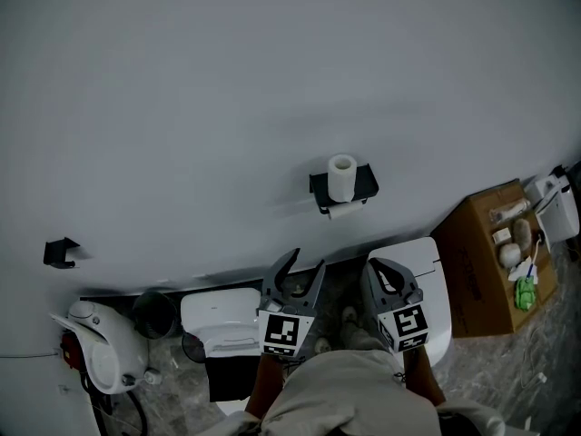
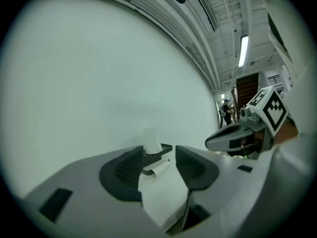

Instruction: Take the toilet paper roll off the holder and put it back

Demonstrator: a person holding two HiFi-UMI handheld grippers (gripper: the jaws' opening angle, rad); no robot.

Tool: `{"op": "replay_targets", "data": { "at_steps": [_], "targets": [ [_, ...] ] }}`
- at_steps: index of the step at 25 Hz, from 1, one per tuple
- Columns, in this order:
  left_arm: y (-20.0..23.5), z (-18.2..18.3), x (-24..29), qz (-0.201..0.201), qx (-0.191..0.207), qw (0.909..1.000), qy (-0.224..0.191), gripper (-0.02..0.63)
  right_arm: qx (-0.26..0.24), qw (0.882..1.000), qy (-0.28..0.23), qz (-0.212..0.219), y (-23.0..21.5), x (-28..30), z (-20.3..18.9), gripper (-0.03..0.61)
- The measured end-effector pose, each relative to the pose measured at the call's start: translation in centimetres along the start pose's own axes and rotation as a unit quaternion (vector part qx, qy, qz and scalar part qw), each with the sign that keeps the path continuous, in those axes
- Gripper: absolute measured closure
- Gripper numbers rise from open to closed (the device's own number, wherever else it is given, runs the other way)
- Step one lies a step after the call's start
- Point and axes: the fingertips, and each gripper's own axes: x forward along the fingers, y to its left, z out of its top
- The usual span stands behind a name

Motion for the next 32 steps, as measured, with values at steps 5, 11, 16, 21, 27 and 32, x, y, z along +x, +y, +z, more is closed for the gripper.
{"op": "replay_targets", "data": {
  "at_steps": [5,11,16,21,27,32],
  "targets": [
    [0.7,-0.2,0.9,0.004,0.002,1.0000,0.002,0.402,0.000,1.000,-0.003,0.005,-0.5,1.2,0.2,0.578],
    [1.2,0.0,2.8,0.007,0.006,0.9999,0.004,0.402,0.004,1.000,-0.010,0.012,-1.9,2.9,0.5,0.578],
    [1.6,-0.2,4.9,0.014,0.009,0.9998,0.011,0.402,0.010,1.000,-0.014,0.025,-3.2,4.7,0.5,0.578],
    [2.0,-0.3,6.8,0.024,0.011,0.9995,0.017,0.402,0.013,0.999,-0.016,0.037,-4.9,6.4,0.5,0.578],
    [2.3,-0.2,8.8,0.033,0.010,0.9992,0.021,0.402,0.015,0.998,-0.018,0.050,-6.5,8.0,0.7,0.578],
    [2.3,-0.1,10.3,0.039,0.014,0.9988,0.025,0.402,0.019,0.998,-0.022,0.063,-7.6,9.1,0.8,0.578]
  ]
}}
